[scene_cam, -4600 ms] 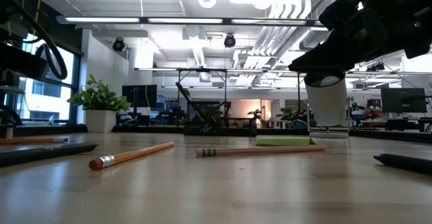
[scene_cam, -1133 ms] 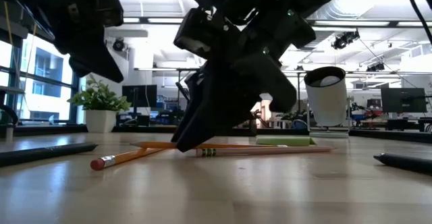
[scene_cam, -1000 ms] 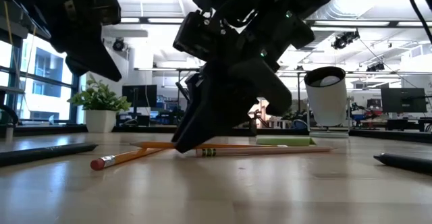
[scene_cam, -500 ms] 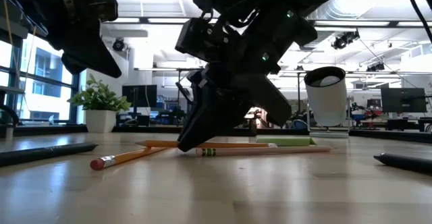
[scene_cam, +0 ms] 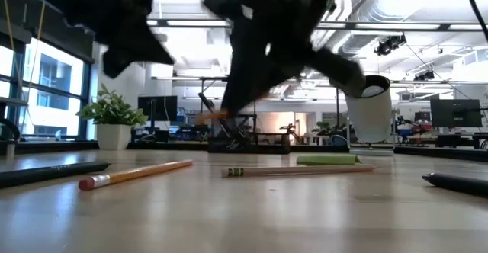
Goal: Pick and place office supplies into organizer
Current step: Put the left orange pencil into the black desk organizer
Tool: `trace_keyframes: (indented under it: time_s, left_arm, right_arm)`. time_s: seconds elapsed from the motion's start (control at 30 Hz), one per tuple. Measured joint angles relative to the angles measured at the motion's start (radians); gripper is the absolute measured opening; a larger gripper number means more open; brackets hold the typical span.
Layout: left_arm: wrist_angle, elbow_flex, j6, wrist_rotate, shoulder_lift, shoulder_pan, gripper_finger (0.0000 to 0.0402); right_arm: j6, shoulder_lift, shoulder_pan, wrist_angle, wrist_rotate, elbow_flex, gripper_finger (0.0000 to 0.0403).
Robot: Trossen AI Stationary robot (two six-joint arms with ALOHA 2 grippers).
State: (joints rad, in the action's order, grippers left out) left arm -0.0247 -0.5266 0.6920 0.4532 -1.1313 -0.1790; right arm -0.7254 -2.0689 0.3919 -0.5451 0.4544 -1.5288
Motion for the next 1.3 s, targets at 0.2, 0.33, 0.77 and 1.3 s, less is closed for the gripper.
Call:
trace_keyframes:
  time_s: [0.2,0.33,0.77,1.3]
  left_arm:
    - [-0.249,0.000,-0.071,-0.299,-0.013,0.149,0.0015]
    - [-0.340,-0.002,-0.040,-0.474,-0.055,0.244,0.0031]
    - [-0.526,-0.142,0.115,-0.821,-0.393,0.329,0.0111]
    - [-0.095,-0.516,-0.015,-0.903,-0.608,0.287,0.0201]
  right_arm:
    - [-0.122,0.000,0.077,-0.097,0.114,-0.083,0.0004]
    - [-0.150,0.000,0.101,-0.108,0.125,-0.109,0.0004]
    - [-0.216,0.000,0.106,-0.083,0.117,-0.113,0.0003]
    - [-0.139,0.000,0.106,-0.107,0.099,-0.113,0.0005]
